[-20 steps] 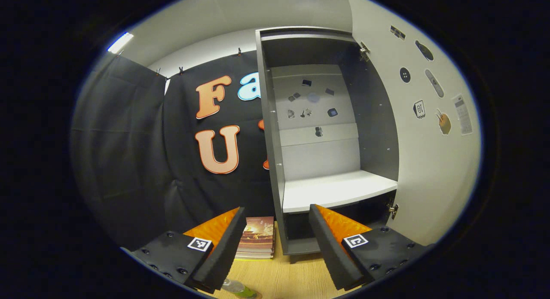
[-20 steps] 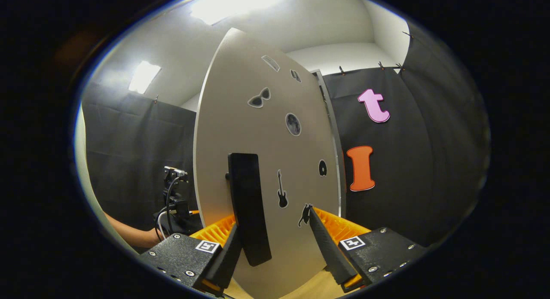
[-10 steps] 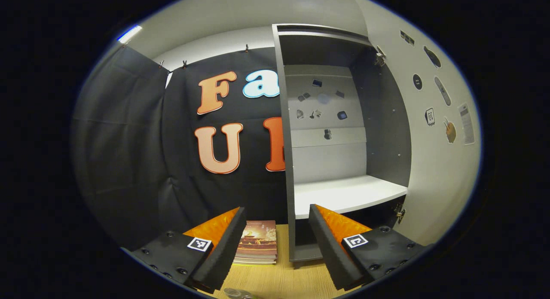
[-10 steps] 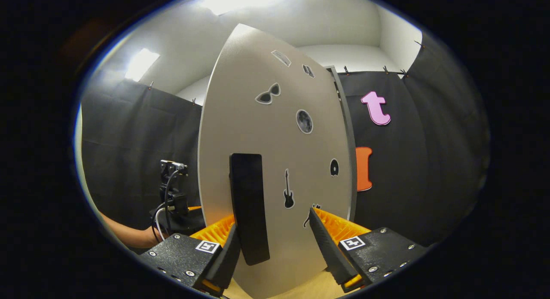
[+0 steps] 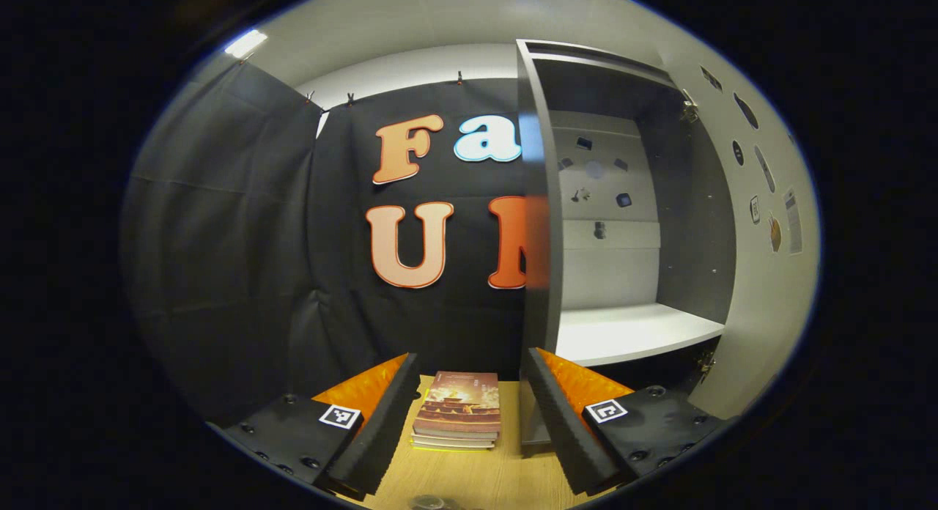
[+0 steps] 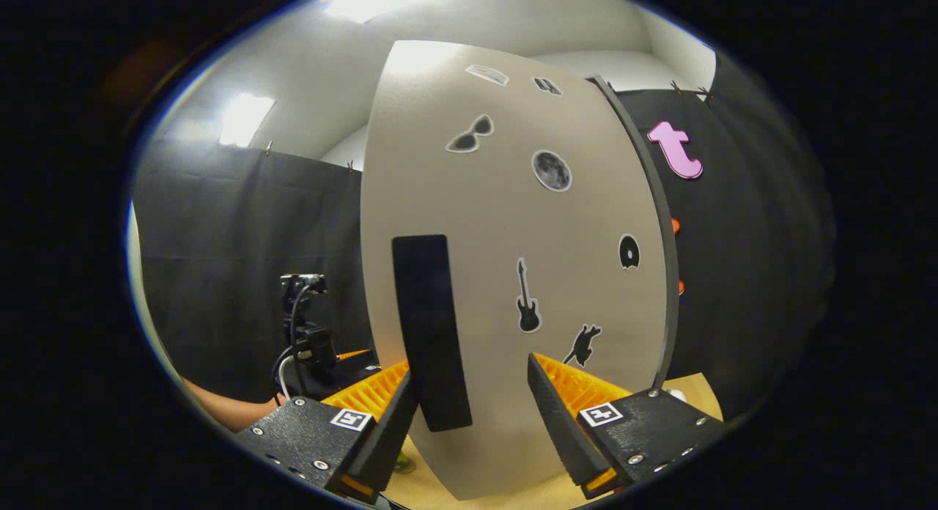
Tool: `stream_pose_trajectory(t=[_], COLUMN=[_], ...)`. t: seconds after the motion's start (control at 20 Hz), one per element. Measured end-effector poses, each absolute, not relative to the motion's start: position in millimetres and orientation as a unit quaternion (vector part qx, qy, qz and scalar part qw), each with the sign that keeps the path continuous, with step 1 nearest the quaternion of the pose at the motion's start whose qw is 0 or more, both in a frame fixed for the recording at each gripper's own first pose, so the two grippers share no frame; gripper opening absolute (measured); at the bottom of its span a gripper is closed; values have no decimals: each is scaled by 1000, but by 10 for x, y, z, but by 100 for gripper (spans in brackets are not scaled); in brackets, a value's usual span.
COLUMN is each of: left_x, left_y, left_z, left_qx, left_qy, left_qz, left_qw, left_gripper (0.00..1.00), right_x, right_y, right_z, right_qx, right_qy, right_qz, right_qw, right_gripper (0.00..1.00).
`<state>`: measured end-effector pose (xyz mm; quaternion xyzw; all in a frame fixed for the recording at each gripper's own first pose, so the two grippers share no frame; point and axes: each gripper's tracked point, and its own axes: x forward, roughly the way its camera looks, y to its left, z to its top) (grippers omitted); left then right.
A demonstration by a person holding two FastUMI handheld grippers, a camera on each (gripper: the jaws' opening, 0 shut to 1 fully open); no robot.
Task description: Open the cabinet door with the right hand, grasp the bottle in the cabinet with the left hand and place it on the coaster, then close the cabinet door with the right hand.
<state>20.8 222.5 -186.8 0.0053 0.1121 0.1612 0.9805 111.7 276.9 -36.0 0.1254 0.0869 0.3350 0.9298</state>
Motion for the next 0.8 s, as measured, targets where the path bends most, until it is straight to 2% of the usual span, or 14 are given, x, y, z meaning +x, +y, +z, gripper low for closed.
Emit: stream_pose_trajectory(t=[0.25,0.3,0.35,0.45,0.5,0.6,0.8], left_x=[103,83,69,35,14,1,27], left_y=[2587,2651,2716,2844,2898,3002,3186], left_z=[-1850,-1831,-1797,-1733,-1721,-1718,-1691], left_qx=[13,15,16,21,21,17,18], left_qy=[114,113,110,102,100,99,96], left_qz=[190,196,200,209,213,217,221], left_qw=[975,974,974,972,972,971,970], left_gripper=[96,96,92,96,96,99,96], right_x=[1246,1272,1305,1378,1418,1499,1617], right_y=[2985,3024,3064,3139,3165,3216,3271], right_z=[-509,-523,-553,-596,-621,-668,-746], right_qx=[129,128,126,119,111,95,76], right_qy=[99,99,99,94,94,91,89], right_qz=[358,361,362,360,358,351,334], right_qw=[919,918,918,920,922,927,935], right_gripper=[91,97,91,92,96,93,94])
